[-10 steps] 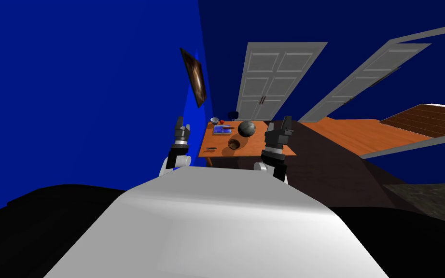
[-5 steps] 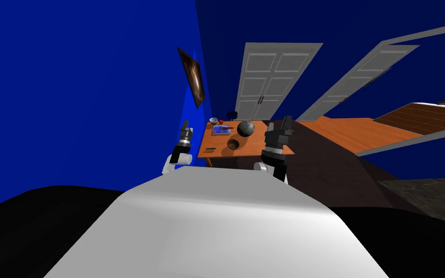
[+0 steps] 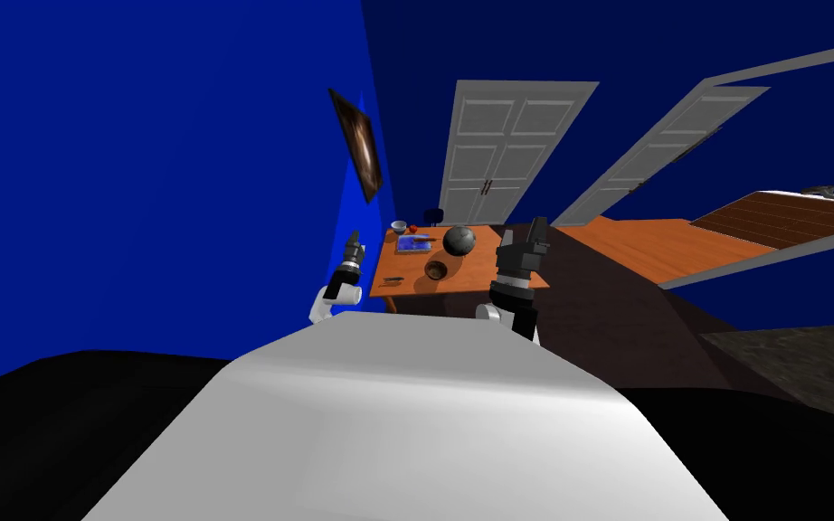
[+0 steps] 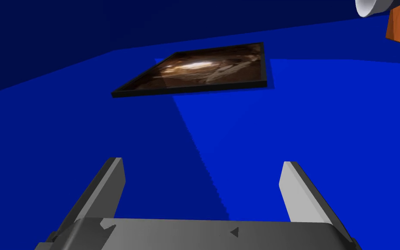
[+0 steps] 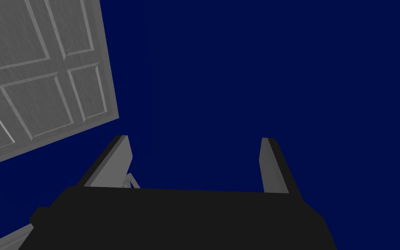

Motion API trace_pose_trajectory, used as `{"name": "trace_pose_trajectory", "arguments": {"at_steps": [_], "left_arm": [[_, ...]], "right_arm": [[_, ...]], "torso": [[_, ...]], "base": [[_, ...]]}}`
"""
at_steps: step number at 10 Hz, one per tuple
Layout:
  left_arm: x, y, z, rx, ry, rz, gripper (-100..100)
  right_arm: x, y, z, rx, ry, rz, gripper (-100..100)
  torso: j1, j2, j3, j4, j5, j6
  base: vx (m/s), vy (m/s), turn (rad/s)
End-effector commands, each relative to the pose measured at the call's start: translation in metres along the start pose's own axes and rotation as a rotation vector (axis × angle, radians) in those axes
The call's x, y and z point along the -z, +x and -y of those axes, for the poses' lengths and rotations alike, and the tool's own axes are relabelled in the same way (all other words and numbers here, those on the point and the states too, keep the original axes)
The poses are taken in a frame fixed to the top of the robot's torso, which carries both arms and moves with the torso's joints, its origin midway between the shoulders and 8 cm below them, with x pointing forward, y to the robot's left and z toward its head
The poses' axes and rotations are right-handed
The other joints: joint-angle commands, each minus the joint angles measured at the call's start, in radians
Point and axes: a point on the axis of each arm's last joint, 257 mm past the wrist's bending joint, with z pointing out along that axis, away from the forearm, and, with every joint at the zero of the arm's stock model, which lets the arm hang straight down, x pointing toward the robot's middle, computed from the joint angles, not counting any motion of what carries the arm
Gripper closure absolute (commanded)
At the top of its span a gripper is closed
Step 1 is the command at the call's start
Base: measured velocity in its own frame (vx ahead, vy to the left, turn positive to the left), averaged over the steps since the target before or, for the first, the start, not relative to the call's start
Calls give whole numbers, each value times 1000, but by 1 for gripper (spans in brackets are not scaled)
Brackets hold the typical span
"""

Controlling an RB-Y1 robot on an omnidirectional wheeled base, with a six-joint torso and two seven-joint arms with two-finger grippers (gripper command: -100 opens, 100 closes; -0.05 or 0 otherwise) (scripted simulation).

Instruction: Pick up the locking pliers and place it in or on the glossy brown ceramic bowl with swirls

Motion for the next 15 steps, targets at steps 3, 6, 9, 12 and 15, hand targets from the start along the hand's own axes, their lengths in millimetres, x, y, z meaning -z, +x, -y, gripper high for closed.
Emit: {"name": "trace_pose_trajectory", "arguments": {"at_steps": [3,6,9,12,15], "left_arm": [[-10,2,-50,19,-140,-2,-100],[-14,3,-90,37,-252,-1,-100],[-15,4,-112,47,-316,0,-100],[-13,8,-154,70,-438,3,-100],[-7,13,-193,94,-559,6,-100]], "right_arm": [[0,0,0,0,0,0,0],[0,0,0,0,0,0,0],[0,0,0,0,0,0,0],[0,0,0,0,0,0,0],[0,0,0,0,0,0,0]], "torso": [[0,0,0,0,0,0],[0,0,0,0,0,0],[0,0,0,0,0,0],[0,0,0,0,0,0],[0,0,0,0,0,-1]], "base": [[6,3,-37],[6,4,-40],[4,3,-27],[6,4,-42],[5,2,-31]]}}
